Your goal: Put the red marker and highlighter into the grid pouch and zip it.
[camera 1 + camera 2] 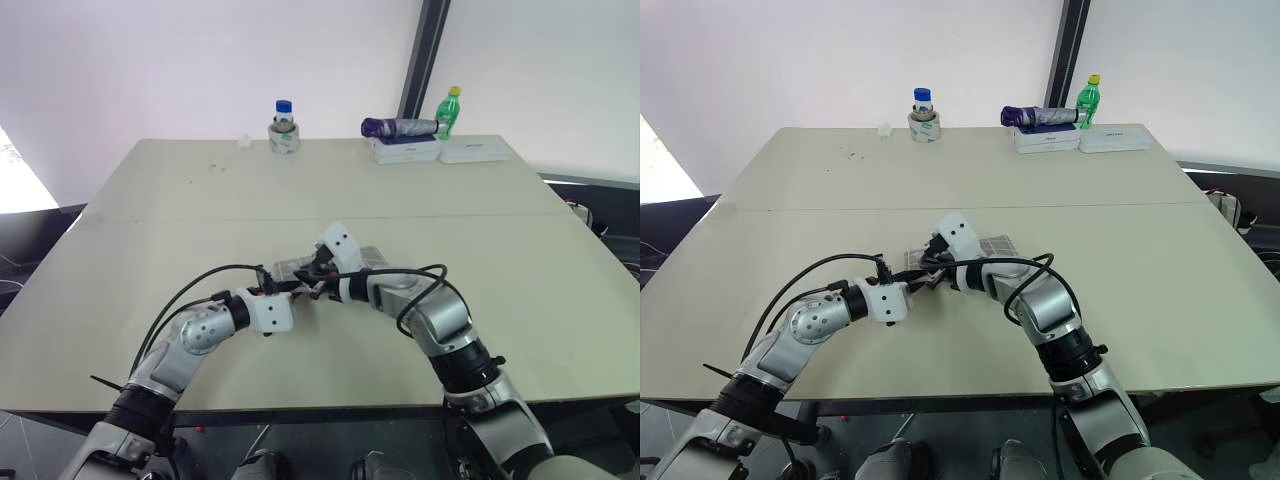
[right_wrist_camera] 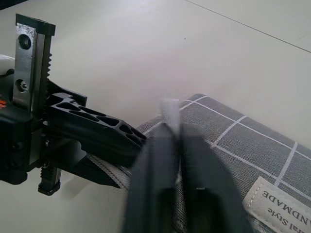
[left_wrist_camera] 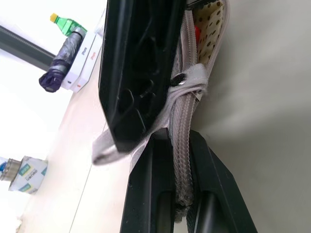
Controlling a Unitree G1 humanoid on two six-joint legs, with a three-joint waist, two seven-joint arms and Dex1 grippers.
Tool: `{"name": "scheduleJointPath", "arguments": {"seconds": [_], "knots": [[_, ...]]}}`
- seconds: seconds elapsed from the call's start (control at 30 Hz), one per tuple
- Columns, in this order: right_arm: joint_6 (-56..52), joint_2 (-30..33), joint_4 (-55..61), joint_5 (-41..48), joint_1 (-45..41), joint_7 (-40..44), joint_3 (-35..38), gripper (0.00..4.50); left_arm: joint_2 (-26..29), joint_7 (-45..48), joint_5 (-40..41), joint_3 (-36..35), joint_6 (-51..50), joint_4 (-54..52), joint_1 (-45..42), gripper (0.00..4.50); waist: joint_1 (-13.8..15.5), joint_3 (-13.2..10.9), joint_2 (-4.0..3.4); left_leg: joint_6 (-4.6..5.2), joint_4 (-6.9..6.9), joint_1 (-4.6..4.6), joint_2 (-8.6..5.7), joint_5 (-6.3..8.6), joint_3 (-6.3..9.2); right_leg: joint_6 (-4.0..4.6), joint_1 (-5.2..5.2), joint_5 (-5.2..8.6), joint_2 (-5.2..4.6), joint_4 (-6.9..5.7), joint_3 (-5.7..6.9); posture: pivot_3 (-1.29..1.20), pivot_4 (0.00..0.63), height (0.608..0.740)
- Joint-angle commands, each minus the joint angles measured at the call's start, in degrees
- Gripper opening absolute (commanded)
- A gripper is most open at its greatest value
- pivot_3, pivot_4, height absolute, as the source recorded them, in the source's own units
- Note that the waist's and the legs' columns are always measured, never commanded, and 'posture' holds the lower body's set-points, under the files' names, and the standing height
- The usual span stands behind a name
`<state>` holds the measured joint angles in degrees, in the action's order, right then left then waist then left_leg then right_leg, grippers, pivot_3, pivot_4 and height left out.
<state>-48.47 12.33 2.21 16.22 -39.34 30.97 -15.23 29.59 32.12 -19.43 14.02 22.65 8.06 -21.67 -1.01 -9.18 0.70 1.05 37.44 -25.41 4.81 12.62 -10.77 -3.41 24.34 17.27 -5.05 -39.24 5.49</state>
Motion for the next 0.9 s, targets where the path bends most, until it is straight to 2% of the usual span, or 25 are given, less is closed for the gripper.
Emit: {"name": "scheduleJointPath", "arguments": {"seconds": [0.03,0.2,0.43,0.63,0.8,0.9], "knots": [[0.5,0.0,1.3,0.0,-0.8,0.1,1.2,0.03,-0.1,-0.6,0.8,-0.4,0.1,-2.7,0.0,0.00,0.0,0.0,0.00,0.00,0.00,0.00,0.00,0.00,0.00,0.00,0.00,0.00,0.00,0.00,0.00,0.00,0.150,0.740],[1.3,0.4,0.9,1.3,-1.2,0.3,4.6,0.03,0.0,-0.8,1.1,-0.9,-0.3,-2.6,0.5,0.00,0.0,0.0,0.00,0.00,0.00,0.00,0.00,0.00,0.00,0.00,0.00,0.00,-0.01,0.00,0.00,0.00,0.150,0.740],[-4.4,-1.0,7.0,11.9,3.5,-1.6,17.8,0.03,0.0,-1.9,4.3,-4.0,-2.9,-2.6,1.6,0.00,0.1,0.0,0.00,0.01,-0.04,0.00,0.00,0.01,0.01,0.00,0.00,0.00,-0.02,0.03,-0.01,0.00,0.150,0.740],[-8.9,-3.2,10.7,20.1,6.8,-5.8,25.7,0.03,-1.0,-2.4,7.3,-5.4,-5.0,-2.2,1.3,0.00,0.0,0.0,0.00,0.01,-0.08,0.01,0.01,0.01,0.03,0.00,0.01,0.00,-0.01,0.03,-0.01,0.00,0.150,0.740],[-9.5,-1.3,13.5,20.1,12.0,-7.5,25.0,0.03,-2.6,-2.6,10.6,-6.6,-7.8,-2.3,0.5,0.00,0.1,0.0,0.00,0.02,-0.10,0.01,-0.02,0.01,0.04,-0.01,0.00,0.00,-0.02,0.05,-0.01,0.00,0.150,0.740],[-10.0,-1.6,14.3,21.3,13.9,-10.3,27.5,0.03,-2.3,-2.6,10.6,-6.3,-7.8,-2.0,0.6,0.00,0.0,0.0,0.00,0.02,-0.11,0.01,-0.02,0.01,0.04,0.00,0.00,0.00,-0.01,0.05,-0.01,0.00,0.150,0.740]]}}
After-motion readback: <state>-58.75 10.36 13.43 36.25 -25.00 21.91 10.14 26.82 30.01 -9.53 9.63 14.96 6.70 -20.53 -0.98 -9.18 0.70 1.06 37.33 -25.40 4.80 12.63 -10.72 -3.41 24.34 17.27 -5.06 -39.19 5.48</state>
